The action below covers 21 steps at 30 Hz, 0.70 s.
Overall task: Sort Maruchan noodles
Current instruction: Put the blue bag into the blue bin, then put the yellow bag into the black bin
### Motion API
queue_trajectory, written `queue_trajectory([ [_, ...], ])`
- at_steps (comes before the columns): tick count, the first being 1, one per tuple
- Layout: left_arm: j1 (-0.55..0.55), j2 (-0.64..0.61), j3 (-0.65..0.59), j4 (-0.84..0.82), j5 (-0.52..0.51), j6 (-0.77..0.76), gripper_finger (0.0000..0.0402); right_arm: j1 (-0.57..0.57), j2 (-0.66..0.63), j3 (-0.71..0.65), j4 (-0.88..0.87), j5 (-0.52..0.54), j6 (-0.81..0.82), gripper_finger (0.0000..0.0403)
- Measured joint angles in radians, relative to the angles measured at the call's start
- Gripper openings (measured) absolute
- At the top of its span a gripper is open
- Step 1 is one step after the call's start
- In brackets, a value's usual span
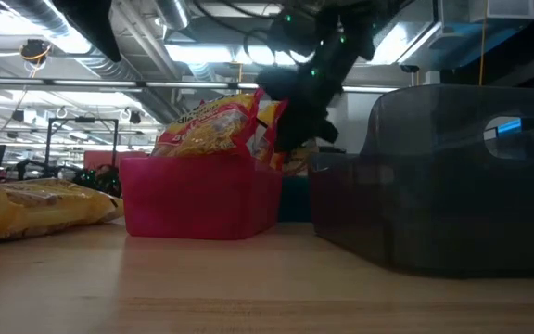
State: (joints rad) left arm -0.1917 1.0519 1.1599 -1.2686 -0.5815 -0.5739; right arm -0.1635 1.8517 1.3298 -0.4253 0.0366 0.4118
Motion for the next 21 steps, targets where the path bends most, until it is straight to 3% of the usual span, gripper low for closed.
queue_trajectory([
  [6, 0.000, 0.000, 0.000, 0.000, 0.010, 0.000, 0.0000, 0.017, -0.007, 0.097, -0.148, -0.043, -0.010, 0.0012],
  [11, -0.005, 0.000, 0.000, -0.002, -0.020, 0.010, 0.0000, 0.070, -0.067, 0.205, -0.276, 0.037, -0.052, 0.0012],
  [16, -0.049, -0.032, 0.001, -0.024, -0.017, 0.057, 0.0000, 0.167, -0.187, 0.312, -0.553, 0.167, -0.077, 0.0012],
  [21, -0.170, -0.145, -0.068, -0.033, 0.057, -0.033, 0.0000, 0.297, -0.352, 0.256, -0.769, 0.260, 0.020, 0.0012],
])
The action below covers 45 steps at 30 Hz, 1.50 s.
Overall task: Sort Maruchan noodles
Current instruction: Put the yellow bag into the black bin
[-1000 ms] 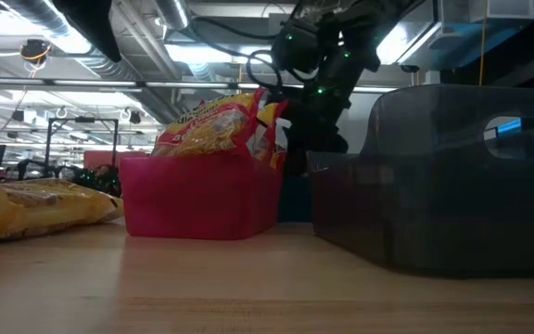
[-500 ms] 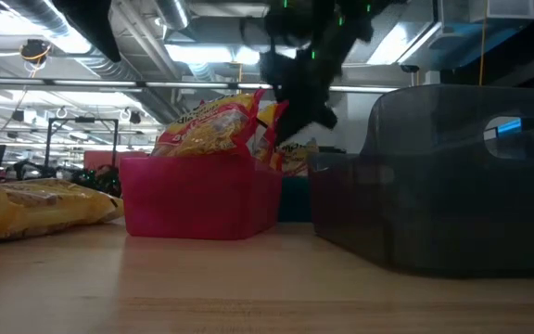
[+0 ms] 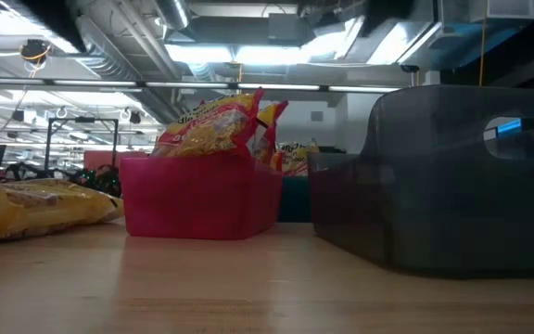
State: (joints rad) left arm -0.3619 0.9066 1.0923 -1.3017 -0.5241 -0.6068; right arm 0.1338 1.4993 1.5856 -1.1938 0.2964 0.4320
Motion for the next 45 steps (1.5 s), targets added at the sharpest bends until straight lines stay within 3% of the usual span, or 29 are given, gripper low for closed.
queue_trajectory([
  [7, -0.220, -0.190, -0.256, 0.250, 0.038, -0.231, 0.0000, 0.250, -0.271, -0.310, -0.006, -0.027, 0.315, 0.0012],
  [10, -0.243, -0.191, -0.326, 0.388, 0.037, -0.249, 0.0000, 0.363, -0.360, -0.430, 0.009, -0.032, 0.482, 0.0012],
  [15, -0.243, -0.143, -0.390, 0.632, 0.013, -0.198, 0.0000, 0.531, -0.465, -0.593, 0.103, -0.048, 0.610, 0.0012],
  [21, -0.243, -0.121, -0.402, 0.684, -0.017, -0.252, 0.0000, 0.654, -0.498, -0.758, 0.259, -0.179, 0.722, 0.0012],
  [25, -0.243, -0.121, -0.402, 0.708, -0.040, -0.278, 0.0000, 0.722, -0.496, -0.868, 0.444, -0.252, 0.706, 0.0012],
  [30, -0.229, -0.110, -0.402, 0.722, -0.051, -0.280, 0.0000, 0.743, -0.495, -0.970, 0.633, -0.262, 0.681, 0.0013],
  [35, -0.225, -0.107, -0.402, 0.722, -0.065, -0.290, 0.0000, 0.743, -0.496, -0.980, 0.626, -0.234, 0.675, 0.0013],
  [40, -0.212, -0.059, -0.402, 0.755, -0.105, -0.402, 0.0000, 0.743, -0.496, -0.980, 0.608, -0.224, 0.605, 0.0013],
  [45, -0.166, 0.011, -0.399, 0.746, -0.070, -0.514, 0.0000, 0.743, -0.496, -0.980, 0.608, -0.144, 0.584, 0.0012],
])
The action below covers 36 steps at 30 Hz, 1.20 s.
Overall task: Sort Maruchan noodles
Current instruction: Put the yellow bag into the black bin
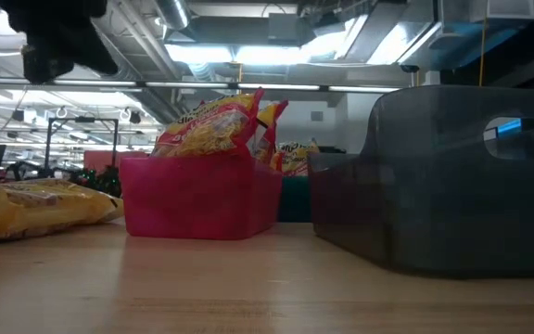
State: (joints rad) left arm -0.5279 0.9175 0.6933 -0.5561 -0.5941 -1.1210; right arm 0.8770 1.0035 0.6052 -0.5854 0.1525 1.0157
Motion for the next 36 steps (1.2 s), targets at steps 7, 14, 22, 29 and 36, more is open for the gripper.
queue_trajectory([
  [7, 0.056, 0.043, 0.175, -0.400, 0.021, 0.029, 0.0000, 0.000, 0.000, 0.000, 0.003, 0.095, 0.018, 0.0012],
  [14, 0.068, 0.036, 0.248, -0.652, 0.230, -0.009, 0.0006, 0.000, 0.000, 0.000, 0.002, 0.150, 0.135, 0.0012],
  [22, 0.068, 0.037, 0.080, -0.635, 0.444, -0.055, 0.0066, 0.000, 0.000, 0.000, 0.010, 0.176, 0.287, 0.0012],
  [29, 0.090, 0.039, -0.016, -0.595, 0.415, -0.244, 0.0095, 0.000, 0.000, 0.000, 0.013, 0.177, 0.306, 0.0012],
  [36, 0.148, 0.035, -0.097, -0.446, 0.390, -0.414, 0.0096, -0.001, 0.000, 0.000, 0.022, 0.173, 0.307, 0.0012],
])
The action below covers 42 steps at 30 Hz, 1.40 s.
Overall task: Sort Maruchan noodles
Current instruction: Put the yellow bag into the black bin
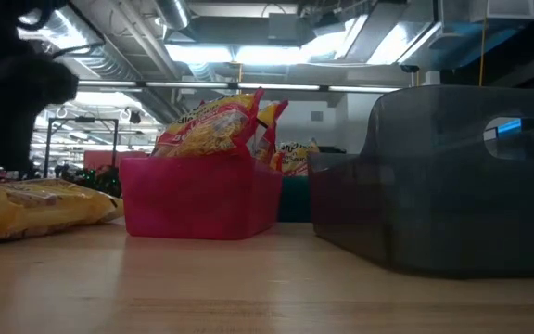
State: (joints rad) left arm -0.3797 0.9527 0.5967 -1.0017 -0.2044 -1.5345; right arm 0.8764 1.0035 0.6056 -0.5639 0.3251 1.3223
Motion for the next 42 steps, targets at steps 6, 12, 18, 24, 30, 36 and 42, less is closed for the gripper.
queue_trajectory([
  [6, 0.042, 0.002, -0.038, 0.159, 0.002, -0.004, 0.0096, 0.000, 0.000, 0.001, 0.022, -0.004, -0.053, 0.0012],
  [12, 0.072, 0.027, -0.040, 0.204, 0.018, 0.003, 0.0096, 0.000, 0.000, 0.001, 0.012, -0.027, -0.104, 0.0012],
  [18, 0.079, 0.117, -0.040, 0.293, 0.049, 0.157, 0.0096, 0.000, 0.000, 0.001, 0.008, -0.028, -0.122, 0.0012],
  [24, 0.079, 0.211, -0.038, 0.328, 0.055, 0.248, 0.0096, 0.000, 0.000, 0.001, 0.009, -0.030, -0.123, 0.0012],
  [30, 0.079, 0.245, -0.038, 0.337, 0.061, 0.333, 0.0095, 0.000, 0.000, 0.001, 0.010, -0.031, -0.123, 0.0012],
  [36, 0.079, 0.245, -0.038, 0.353, 0.032, 0.336, 0.0072, 0.000, 0.000, 0.001, 0.014, -0.031, -0.123, 0.0012],
  [42, 0.079, 0.245, -0.038, 0.369, 0.017, 0.335, 0.0012, 0.000, 0.000, 0.001, 0.015, -0.028, -0.123, 0.0012],
])
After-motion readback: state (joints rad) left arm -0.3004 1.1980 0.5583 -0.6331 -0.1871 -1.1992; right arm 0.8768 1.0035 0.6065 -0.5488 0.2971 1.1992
